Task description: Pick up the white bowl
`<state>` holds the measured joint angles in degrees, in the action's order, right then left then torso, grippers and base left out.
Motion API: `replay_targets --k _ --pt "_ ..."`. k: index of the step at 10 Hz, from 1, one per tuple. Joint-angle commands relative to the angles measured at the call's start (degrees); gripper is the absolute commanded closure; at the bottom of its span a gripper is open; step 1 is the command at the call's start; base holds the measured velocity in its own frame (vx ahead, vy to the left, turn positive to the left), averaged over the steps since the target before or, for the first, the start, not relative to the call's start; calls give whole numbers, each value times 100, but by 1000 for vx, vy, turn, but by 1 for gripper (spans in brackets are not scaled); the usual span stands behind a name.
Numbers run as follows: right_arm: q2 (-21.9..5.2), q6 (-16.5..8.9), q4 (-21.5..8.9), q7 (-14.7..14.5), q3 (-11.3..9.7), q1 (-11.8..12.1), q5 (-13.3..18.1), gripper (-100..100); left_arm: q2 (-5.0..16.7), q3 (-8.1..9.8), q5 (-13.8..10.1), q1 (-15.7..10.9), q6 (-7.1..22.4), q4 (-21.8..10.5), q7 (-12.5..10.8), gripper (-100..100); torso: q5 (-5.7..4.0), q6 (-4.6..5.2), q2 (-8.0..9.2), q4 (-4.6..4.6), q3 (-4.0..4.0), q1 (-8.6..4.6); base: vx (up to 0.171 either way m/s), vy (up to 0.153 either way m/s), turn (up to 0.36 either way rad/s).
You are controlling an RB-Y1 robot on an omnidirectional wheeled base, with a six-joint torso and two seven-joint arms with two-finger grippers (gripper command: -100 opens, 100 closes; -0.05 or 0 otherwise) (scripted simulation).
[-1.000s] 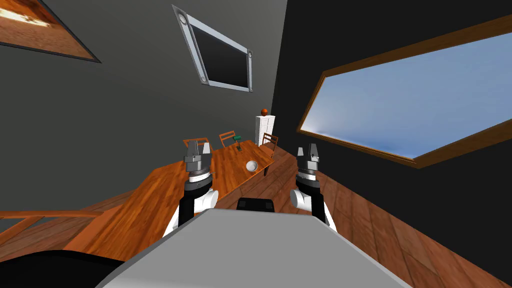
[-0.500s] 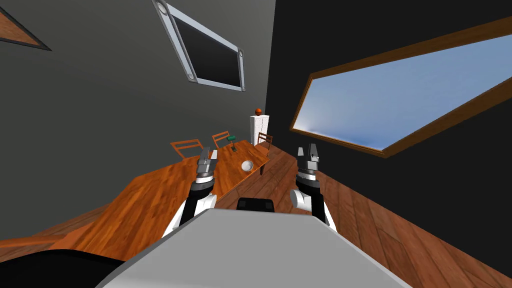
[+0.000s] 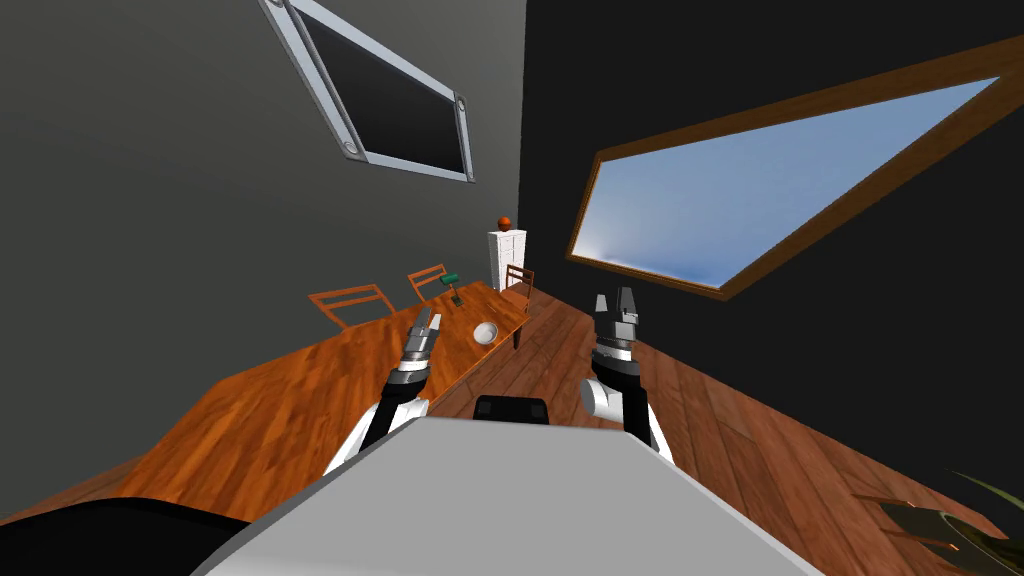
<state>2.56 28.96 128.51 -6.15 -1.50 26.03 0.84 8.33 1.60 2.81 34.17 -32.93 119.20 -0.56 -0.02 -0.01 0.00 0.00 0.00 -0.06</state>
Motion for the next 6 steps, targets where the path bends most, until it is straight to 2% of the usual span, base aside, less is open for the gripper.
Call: replay_targets --k 1,2,3,6 --pt "0 0 0 0 0 0 0 0 97 14 27 34 65 -255 -109 -100 0 0 0 0 0 0 9 -20 -159" --pt "0 0 0 0 0 -1 0 0 182 30 43 55 105 -389 -212 -100 0 2 0 0 0 1 10 -22 -249" --pt "0 0 0 0 0 -1 0 0 182 30 43 55 105 -482 -212 -100 0 3 -2 0 -1 1 10 -11 -76" --pt "0 0 0 0 0 0 0 0 433 68 75 107 230 -1113 -544 -100 1 2 -8 -2 -4 4 27 -15 -226"
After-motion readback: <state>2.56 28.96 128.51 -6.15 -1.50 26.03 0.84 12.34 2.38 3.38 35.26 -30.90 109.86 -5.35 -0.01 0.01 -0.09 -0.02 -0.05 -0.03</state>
